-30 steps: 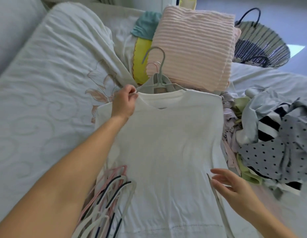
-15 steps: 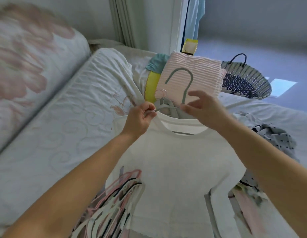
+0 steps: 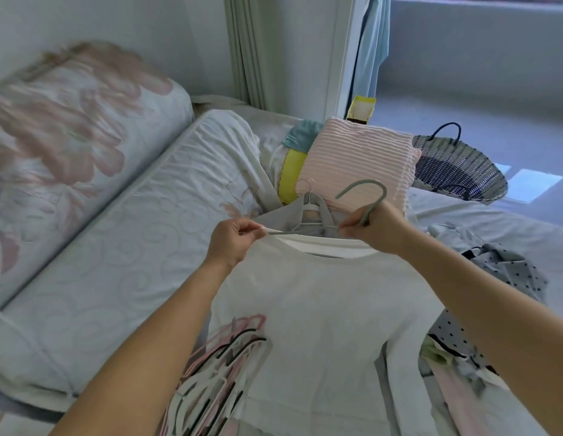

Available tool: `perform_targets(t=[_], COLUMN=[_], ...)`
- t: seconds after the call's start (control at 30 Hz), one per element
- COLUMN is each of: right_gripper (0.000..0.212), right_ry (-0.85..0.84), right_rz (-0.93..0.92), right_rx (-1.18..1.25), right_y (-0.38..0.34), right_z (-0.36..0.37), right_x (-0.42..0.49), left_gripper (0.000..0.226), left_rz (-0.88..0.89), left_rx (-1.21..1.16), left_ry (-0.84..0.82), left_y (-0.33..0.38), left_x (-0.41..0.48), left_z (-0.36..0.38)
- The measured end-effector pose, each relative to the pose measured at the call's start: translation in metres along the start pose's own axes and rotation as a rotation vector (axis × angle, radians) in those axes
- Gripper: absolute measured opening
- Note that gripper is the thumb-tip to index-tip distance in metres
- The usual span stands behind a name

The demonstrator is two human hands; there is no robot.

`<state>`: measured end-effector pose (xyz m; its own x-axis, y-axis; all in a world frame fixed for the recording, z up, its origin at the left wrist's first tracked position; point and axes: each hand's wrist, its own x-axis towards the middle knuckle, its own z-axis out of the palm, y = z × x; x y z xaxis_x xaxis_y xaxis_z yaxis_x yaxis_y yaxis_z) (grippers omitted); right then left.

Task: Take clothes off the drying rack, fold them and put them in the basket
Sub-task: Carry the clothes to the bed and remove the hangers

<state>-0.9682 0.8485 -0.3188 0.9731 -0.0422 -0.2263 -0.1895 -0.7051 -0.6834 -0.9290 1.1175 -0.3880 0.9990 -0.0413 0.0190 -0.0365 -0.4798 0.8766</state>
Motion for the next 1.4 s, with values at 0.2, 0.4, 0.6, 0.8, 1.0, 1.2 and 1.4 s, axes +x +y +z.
perform_targets(t=[0.2,0.4,0.6,0.8,1.0,1.2,1.4], right_gripper=[0.01,0.015,0.01,0.024,0.02,0.031,0.021], right_ry=[0.108,0.188,0.136,0.236,0.26,0.257,0.051], right_rz=[0.083,0.164,0.12,-0.011,-0.147,-0.2,-0.068], right_rx=[0.114,0.389,0.734,0.752,0.876,0.794,0.347], right_y=[0.041,0.044,0.01,-0.021,-0.058,-0.061,-0.018], right_z=[-0.008,-0.016,-0.005,0.017,0.005,-0.002,0.026], right_x=[-0.019,-0.029,-0.028,-0.015,-0.001,-0.001,-0.009], left_gripper=[0.007,0.006,0.024,0.005,0.005,0.014,0.02], left_rz=[-0.085,-0.167,-0.131,-0.087,-0.122,0.168,0.581], left_rx=[-0.057,-0.117,0.014,0.047,0.06,0.136,0.131], left_ry=[0.067,0.125,-0.06,-0.113,-0.085,0.031,0.312], left_y=[-0.017,-0.044,-0.034,-0.005,-0.007,0.008,0.032], left_x=[0.003,-0.005,-0.014,-0.019,-0.018,-0.036,-0.072], left_z=[-0.006,-0.012,0.019,0.062,0.068,0.051,0.024])
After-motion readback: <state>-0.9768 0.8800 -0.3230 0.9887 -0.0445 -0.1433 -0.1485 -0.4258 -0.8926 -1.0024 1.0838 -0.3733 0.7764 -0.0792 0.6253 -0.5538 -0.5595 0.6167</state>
